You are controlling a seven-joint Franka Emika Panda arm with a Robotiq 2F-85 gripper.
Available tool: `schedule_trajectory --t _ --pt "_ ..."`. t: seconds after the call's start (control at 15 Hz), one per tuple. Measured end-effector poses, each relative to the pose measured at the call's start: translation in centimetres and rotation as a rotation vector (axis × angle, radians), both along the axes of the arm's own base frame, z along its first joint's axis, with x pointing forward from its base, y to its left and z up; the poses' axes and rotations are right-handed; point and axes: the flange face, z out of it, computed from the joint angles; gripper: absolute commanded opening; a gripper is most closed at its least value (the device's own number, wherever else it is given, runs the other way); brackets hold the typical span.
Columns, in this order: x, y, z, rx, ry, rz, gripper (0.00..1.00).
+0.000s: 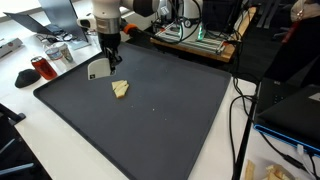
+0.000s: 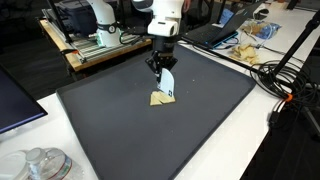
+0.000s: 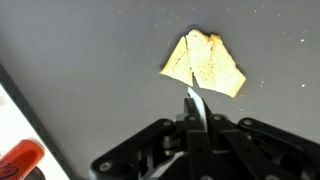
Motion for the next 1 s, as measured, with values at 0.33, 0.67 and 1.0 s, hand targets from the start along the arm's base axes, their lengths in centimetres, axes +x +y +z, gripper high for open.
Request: schedule_trajectory --t 0.33,0.67,1.0 --pt "1.0 2.3 -1.4 -0.055 -0.002 -0.015 0.01" --pt "2.4 4.0 -2.4 -0.166 0.033 -0.058 0.01" --pt "3.3 7.4 -3.6 -0.336 0.06 -0.061 0.01"
